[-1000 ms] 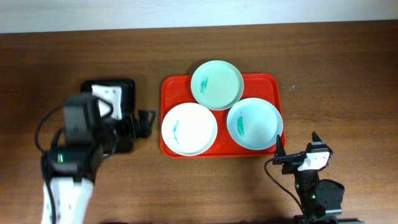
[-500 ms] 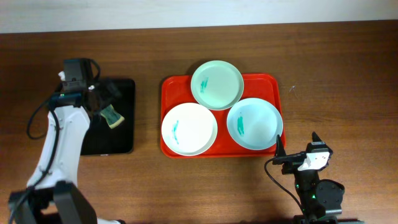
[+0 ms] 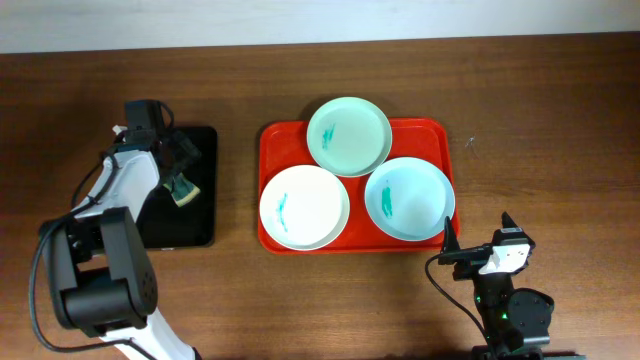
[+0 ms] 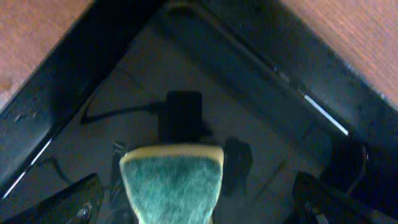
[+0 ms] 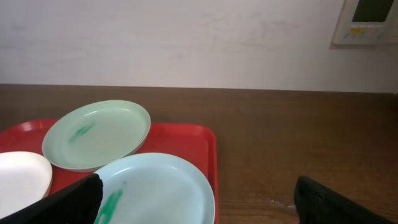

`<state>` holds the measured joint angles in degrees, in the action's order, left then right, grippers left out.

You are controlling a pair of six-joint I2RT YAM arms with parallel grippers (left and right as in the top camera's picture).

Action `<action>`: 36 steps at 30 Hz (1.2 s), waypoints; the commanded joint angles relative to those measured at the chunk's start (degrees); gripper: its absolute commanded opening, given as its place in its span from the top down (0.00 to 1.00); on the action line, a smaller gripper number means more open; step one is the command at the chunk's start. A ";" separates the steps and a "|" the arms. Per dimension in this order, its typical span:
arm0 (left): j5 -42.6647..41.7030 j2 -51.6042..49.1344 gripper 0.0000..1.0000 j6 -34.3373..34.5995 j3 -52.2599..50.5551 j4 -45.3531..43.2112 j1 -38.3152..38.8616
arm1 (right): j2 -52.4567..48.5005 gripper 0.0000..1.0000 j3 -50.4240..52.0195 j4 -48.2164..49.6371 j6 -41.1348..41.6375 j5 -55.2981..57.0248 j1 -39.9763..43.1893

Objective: Clean dirty plates on tray and stack at the side
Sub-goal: 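Move the left gripper over the sponge on the black tray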

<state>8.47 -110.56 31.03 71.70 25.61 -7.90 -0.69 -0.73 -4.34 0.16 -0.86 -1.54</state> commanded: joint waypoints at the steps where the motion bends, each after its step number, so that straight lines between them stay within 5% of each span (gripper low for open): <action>1: 0.79 -2.05 0.08 -1.11 0.68 -1.88 -0.31 | 0.37 0.02 0.42 -0.17 0.24 0.50 -0.33; 3: 0.81 -2.78 0.23 -1.11 0.68 -2.14 -0.31 | 0.37 0.01 0.42 -0.17 0.24 0.52 -0.33; 4: 0.81 -2.95 0.40 -1.11 0.68 -2.14 -0.31 | 0.37 0.01 0.42 -0.17 0.24 0.52 -0.33; 6: 0.81 -2.99 0.48 -1.11 0.66 -1.99 -0.33 | 0.37 0.01 0.42 -0.17 0.24 0.50 -0.33; 8: 0.83 -2.99 0.46 -1.11 0.66 -1.99 -0.33 | 0.37 0.01 0.42 -0.17 0.24 0.50 -0.33; 12: 0.85 -2.99 0.09 -1.11 0.66 -0.44 -0.31 | 0.37 0.01 0.42 -0.17 0.24 0.52 -0.33; 15: 0.85 -2.99 0.02 -1.14 0.42 -0.26 -0.31 | 0.37 0.01 0.42 -0.17 0.24 0.50 -0.33; 21: 0.87 -3.02 0.16 -1.14 -0.33 -0.59 -0.31 | 0.37 0.01 0.42 -0.17 0.24 0.50 -0.33; 36: 1.05 -3.63 0.20 -1.14 -0.42 -0.72 -0.31 | 0.37 0.01 0.42 -0.17 0.26 0.50 -0.33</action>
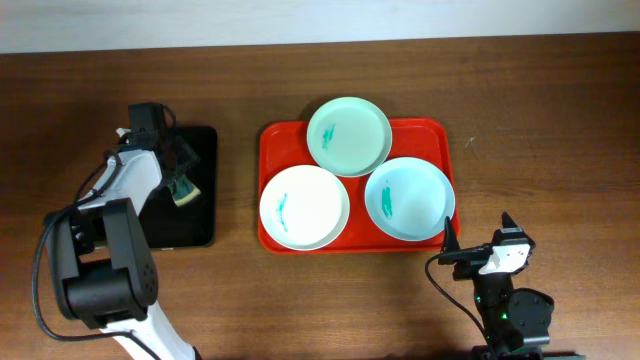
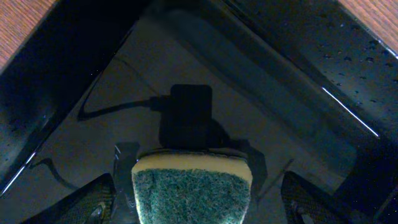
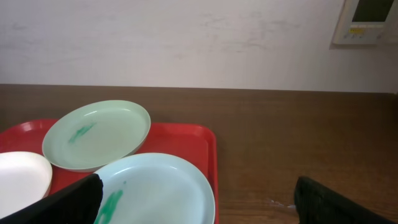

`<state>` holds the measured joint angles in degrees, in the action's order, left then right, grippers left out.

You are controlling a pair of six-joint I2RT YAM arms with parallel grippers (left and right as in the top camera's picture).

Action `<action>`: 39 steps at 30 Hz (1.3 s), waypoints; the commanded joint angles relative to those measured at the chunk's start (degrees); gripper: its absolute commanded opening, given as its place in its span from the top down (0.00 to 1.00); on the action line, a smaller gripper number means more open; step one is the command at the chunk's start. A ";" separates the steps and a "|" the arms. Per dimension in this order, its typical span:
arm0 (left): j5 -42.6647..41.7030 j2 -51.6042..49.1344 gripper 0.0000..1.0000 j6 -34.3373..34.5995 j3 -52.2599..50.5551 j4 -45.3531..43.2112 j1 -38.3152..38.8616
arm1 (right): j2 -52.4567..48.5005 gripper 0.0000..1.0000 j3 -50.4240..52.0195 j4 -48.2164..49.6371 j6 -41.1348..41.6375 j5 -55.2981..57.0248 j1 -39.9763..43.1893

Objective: Clean dirty plates on tray and stack at the side
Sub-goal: 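Move the left gripper over the sponge on the black tray, then grasp the green-and-yellow sponge with the left gripper and lift it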

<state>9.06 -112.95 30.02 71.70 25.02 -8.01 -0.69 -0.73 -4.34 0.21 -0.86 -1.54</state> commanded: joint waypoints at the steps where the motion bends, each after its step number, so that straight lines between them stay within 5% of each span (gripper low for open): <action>1: 0.46 -1.68 0.21 -0.11 -0.42 -0.15 -0.22 | 0.37 0.01 0.42 -0.17 0.20 0.50 -0.33; 8: 0.46 -3.74 0.32 -0.13 -0.42 -0.59 -0.42 | 0.37 0.01 0.42 -0.17 0.20 0.50 -0.33; 12: 1.51 -3.74 0.84 -0.13 -0.42 -0.59 -0.42 | 0.37 0.02 0.42 -0.17 0.20 0.50 -0.33; 14: 1.51 -3.74 1.00 -0.13 -0.42 -0.59 -0.42 | 0.37 0.01 0.42 -0.17 0.20 0.52 -0.33; 17: 1.51 -3.74 1.00 -0.13 -0.42 -0.79 -0.42 | 0.37 0.01 0.42 -0.17 0.20 0.50 -0.33; 18: 1.49 -3.74 0.88 -0.13 -0.42 -0.76 -0.42 | 0.37 0.02 0.42 -0.17 0.20 0.52 -0.33; 20: 1.18 -3.72 0.03 -0.13 -0.42 -0.04 -0.42 | 0.37 0.01 0.42 -0.17 0.20 0.50 -0.33; 21: 1.05 -3.72 0.01 -0.13 -0.39 0.61 -0.42 | 0.37 0.01 0.42 -0.17 0.20 0.50 -0.33; 28: -6.73 -3.72 0.00 -0.11 -0.39 7.96 -0.42 | 0.37 0.01 0.42 -0.17 0.20 0.52 -0.33; 30: -7.65 -3.72 0.24 -0.13 -0.39 8.68 -0.42 | 0.37 0.02 0.42 -0.17 0.20 0.50 -0.33; 34: -7.80 -3.72 1.00 -0.11 -0.39 9.35 -0.42 | 0.37 0.02 0.42 -0.17 0.20 0.50 -0.33; 38: -7.67 -3.72 0.96 -0.13 -0.39 9.42 -0.42 | 0.37 0.01 0.42 -0.17 0.20 0.52 -0.33; 39: -7.74 -3.72 0.62 -0.13 -0.39 9.64 -0.42 | 0.37 0.01 0.42 -0.17 0.20 0.50 -0.33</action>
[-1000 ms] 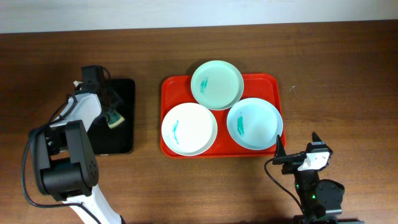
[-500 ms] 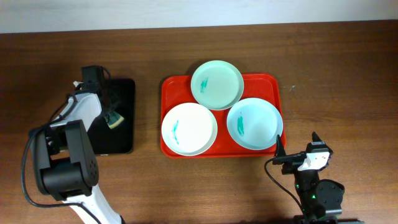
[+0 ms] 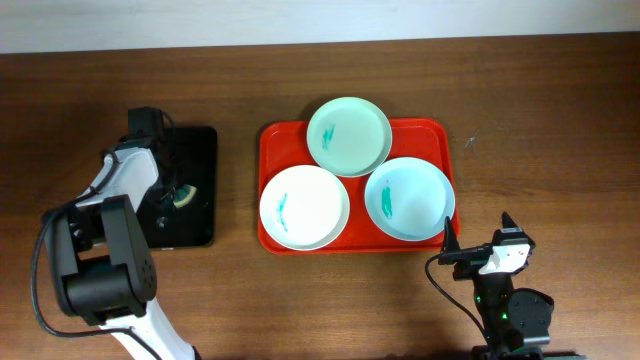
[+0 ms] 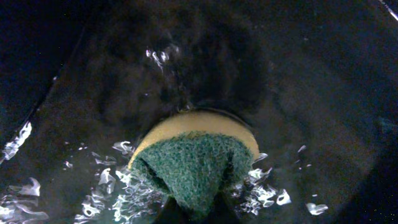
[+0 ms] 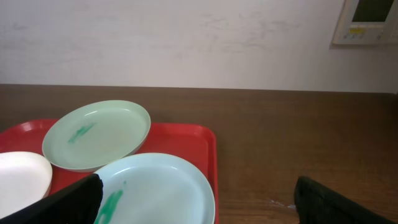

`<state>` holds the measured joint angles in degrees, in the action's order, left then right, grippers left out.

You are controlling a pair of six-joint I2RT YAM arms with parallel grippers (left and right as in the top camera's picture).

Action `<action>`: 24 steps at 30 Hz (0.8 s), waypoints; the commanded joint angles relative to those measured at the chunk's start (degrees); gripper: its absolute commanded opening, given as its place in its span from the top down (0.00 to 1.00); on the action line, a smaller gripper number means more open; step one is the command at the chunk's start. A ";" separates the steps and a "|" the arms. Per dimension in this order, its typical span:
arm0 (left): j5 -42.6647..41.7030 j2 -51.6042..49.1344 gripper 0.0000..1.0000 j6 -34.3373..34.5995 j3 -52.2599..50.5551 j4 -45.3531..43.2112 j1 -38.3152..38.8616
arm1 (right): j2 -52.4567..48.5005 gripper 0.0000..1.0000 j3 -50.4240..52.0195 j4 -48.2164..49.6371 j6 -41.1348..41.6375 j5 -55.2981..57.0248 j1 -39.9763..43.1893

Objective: Clean dirty plates on tray and stack at the side
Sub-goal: 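Grasp the green-and-yellow sponge with the left gripper and lift it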

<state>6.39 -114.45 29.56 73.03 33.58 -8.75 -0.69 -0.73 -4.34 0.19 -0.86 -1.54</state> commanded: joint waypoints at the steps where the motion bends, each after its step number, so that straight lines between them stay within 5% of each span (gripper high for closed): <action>1: -5.22 -2.21 0.00 0.33 -1.73 1.57 0.33 | 0.37 0.01 0.42 -0.17 0.22 0.52 -0.33; 11: -5.40 -2.21 0.06 0.33 -1.73 8.55 0.33 | 0.37 0.01 0.42 -0.17 0.22 0.50 -0.33; 13: -5.40 -2.21 0.25 0.33 -1.73 8.79 0.33 | 0.37 0.02 0.42 -0.17 0.22 0.50 -0.33; 15: -5.62 -2.21 0.72 0.33 -1.73 9.09 0.33 | 0.37 0.02 0.42 -0.17 0.22 0.50 -0.33; 17: -5.60 -2.21 0.98 0.33 -1.73 9.11 0.33 | 0.37 0.01 0.42 -0.17 0.22 0.50 -0.33; 18: -5.60 -2.21 1.00 0.33 -1.73 9.11 0.33 | 0.37 0.01 0.42 -0.17 0.22 0.52 -0.33; 21: -5.60 -2.21 1.00 0.33 -1.73 9.07 0.33 | 0.37 0.01 0.42 -0.17 0.22 0.50 -0.33; 22: -5.60 -2.21 0.67 0.33 -1.73 9.07 0.33 | 0.37 0.01 0.42 -0.17 0.22 0.50 -0.33; 23: -5.60 -2.21 0.14 0.33 -1.73 9.07 0.33 | 0.37 0.01 0.42 -0.17 0.22 0.50 -0.33; 24: -5.60 -2.21 0.01 0.33 -1.73 9.07 0.33 | 0.37 0.01 0.42 -0.17 0.22 0.50 -0.33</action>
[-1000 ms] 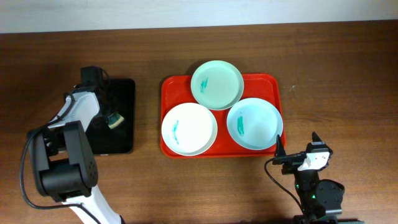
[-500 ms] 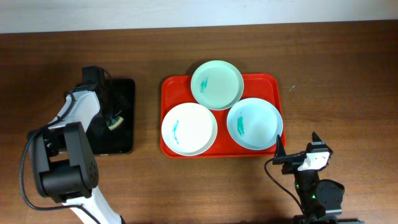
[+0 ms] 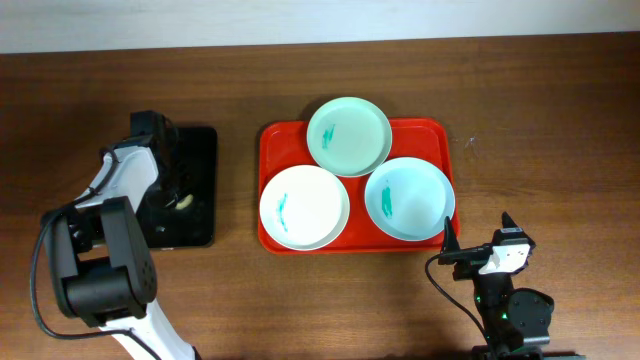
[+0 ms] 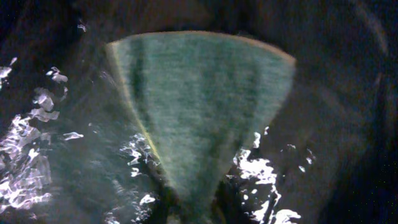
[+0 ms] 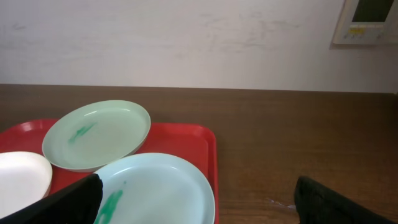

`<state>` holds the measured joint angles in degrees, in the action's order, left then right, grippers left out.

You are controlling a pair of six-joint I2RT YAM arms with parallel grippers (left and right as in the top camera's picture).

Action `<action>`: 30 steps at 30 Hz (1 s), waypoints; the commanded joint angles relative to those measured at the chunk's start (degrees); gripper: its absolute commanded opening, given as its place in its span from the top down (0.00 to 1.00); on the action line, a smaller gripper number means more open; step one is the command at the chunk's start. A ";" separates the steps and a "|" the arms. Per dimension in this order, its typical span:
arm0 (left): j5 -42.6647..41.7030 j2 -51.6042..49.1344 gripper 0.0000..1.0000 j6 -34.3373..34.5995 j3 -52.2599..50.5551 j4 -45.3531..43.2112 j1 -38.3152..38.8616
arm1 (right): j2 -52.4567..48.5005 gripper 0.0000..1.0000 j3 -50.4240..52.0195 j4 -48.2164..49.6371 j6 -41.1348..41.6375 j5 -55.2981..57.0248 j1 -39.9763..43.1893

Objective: Clean dirty plates on tray and stack at the side
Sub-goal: 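Grasp the green-and-yellow sponge with the left gripper and lift it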

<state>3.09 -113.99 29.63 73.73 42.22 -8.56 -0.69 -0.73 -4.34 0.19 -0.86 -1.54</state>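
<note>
Three dirty plates lie on the red tray: a green one at the back, a white one front left and a light blue one front right, each with a green smear. My left gripper is down in the black water basin, shut on the green-and-yellow sponge, which is under water and fans wide across the left wrist view. The right gripper rests open near the table's front, just right of the tray, with the light blue plate before it.
The basin stands on the brown wooden table left of the tray. Bare wood lies to the right of the tray and behind it. A white wall with a small panel rises beyond the table.
The sponge has gone deeper into the water and now spreads wide and flat across the left wrist view, where its yellow edge was bunched above the surface before. The right arm is unmoved.
The left gripper held the sponge above the basin, then hung nearer the still water. After that the sponge broke the surface with ripples round it, and now it is submerged and flattened. The plates, tray and right arm have stayed the same throughout.
</note>
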 commanded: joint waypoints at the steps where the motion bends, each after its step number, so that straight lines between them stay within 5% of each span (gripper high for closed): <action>1: -2.29 -2.67 0.01 0.26 -2.43 0.46 0.13 | 0.37 0.01 0.42 -0.17 0.22 0.52 -0.33; 9: -1.16 -2.67 0.01 0.26 -2.43 -1.51 0.13 | 0.37 0.01 0.42 -0.17 0.22 0.50 -0.33; 10: -0.85 -2.67 0.11 0.26 -2.43 -1.73 0.13 | 0.37 0.02 0.42 -0.17 0.22 0.50 -0.33; 12: -0.09 -2.67 0.58 0.24 -2.43 -2.32 0.13 | 0.37 0.01 0.42 -0.17 0.22 0.52 -0.33; 13: -0.09 -2.67 0.69 0.26 -2.40 -2.56 0.13 | 0.37 0.01 0.42 -0.17 0.22 0.50 -0.33; 15: 0.85 -2.67 0.66 0.26 -2.01 -2.71 0.13 | 0.37 0.01 0.42 -0.17 0.22 0.50 -0.33; 16: 2.25 -2.67 0.58 0.26 -1.62 -2.71 0.13 | 0.37 0.02 0.42 -0.17 0.22 0.50 -0.33; 17: 3.76 -2.67 0.34 0.26 -1.14 -2.73 0.13 | 0.37 0.01 0.42 -0.17 0.22 0.52 -0.33; 19: 4.96 -2.67 0.30 0.26 -0.57 -2.80 0.11 | 0.37 0.01 0.42 -0.17 0.22 0.50 -0.33; 22: 4.94 -2.67 0.32 0.26 -0.48 -3.21 0.13 | 0.37 0.01 0.42 -0.17 0.22 0.50 -0.33; 25: 4.94 -2.67 0.49 0.26 -0.48 -3.63 0.13 | 0.37 0.01 0.42 -0.17 0.22 0.52 -0.33; 29: 4.92 -2.67 0.45 0.26 -0.48 -4.92 0.13 | 0.37 0.01 0.42 -0.17 0.22 0.50 -0.33; 30: 4.94 -2.67 0.36 0.26 -0.48 -5.38 0.13 | 0.37 0.02 0.42 -0.17 0.22 0.50 -0.33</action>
<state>6.83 -114.13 29.78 73.52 37.82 -8.12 -0.69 -0.73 -4.34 0.19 -0.86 -1.54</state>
